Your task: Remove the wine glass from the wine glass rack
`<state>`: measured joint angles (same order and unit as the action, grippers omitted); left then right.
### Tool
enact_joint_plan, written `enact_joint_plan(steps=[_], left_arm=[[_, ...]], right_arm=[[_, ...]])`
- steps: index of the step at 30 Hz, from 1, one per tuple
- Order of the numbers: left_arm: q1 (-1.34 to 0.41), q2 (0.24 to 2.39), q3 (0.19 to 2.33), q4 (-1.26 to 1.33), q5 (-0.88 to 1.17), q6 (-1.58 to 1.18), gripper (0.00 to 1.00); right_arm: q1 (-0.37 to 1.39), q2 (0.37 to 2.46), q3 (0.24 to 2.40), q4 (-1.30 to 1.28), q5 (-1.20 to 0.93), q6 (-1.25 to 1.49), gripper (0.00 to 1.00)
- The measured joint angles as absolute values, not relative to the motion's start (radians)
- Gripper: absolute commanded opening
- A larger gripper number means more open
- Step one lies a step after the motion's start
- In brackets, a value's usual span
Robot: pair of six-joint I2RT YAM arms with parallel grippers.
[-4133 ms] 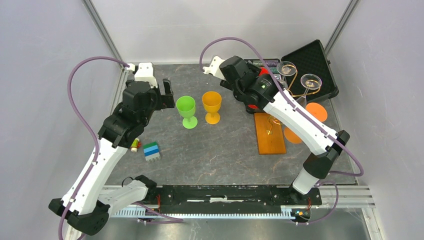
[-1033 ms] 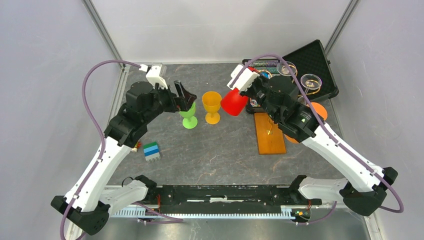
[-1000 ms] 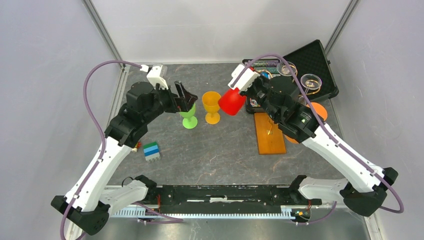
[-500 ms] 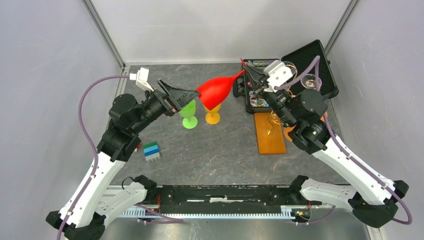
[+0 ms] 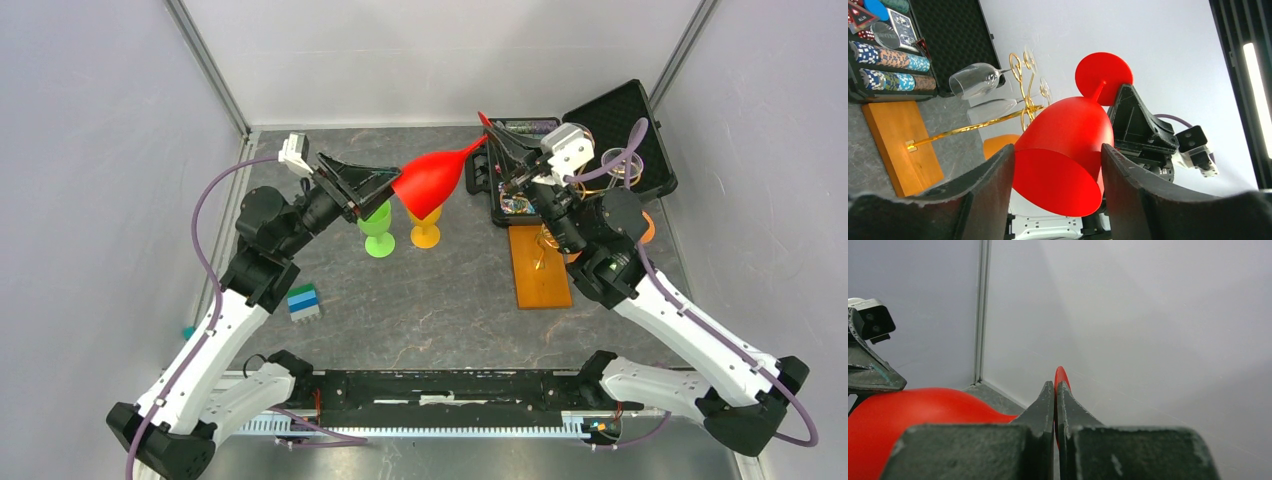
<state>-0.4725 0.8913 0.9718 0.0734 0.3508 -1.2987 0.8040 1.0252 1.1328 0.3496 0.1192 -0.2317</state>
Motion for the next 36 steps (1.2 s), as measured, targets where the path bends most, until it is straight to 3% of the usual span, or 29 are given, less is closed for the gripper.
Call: enact_joint_plan(steps=[4, 11, 32, 35, 36], left_arm=[[-0.469, 0.888, 0.970, 0.089, 0.351, -1.313, 0.91], [-0.468, 0.862, 0.962, 0.087, 0.350, -1.312, 1.00], [-0.473, 0.756, 0.911, 0.016, 0.277, -1.264, 1.00], [-0.473, 0.745, 0.911, 0.009, 0.263, -1.254, 0.93], [-0.473, 0.746, 0.911, 0.010, 0.264, -1.251, 0.86]], right_arm=[[0.804, 1.027, 1.100, 0.407, 0.133, -0.231, 0.00], [0.805, 1.028, 1.058, 0.468, 0.152, -0.232, 0.00], [0.814, 1.040, 0.973, 0.614, 0.166, -0.224, 0.00], [0.814, 1.042, 0.973, 0.614, 0.135, -0.219, 0.00], [0.815, 1.043, 0.973, 0.614, 0.128, -0.216, 0.00]])
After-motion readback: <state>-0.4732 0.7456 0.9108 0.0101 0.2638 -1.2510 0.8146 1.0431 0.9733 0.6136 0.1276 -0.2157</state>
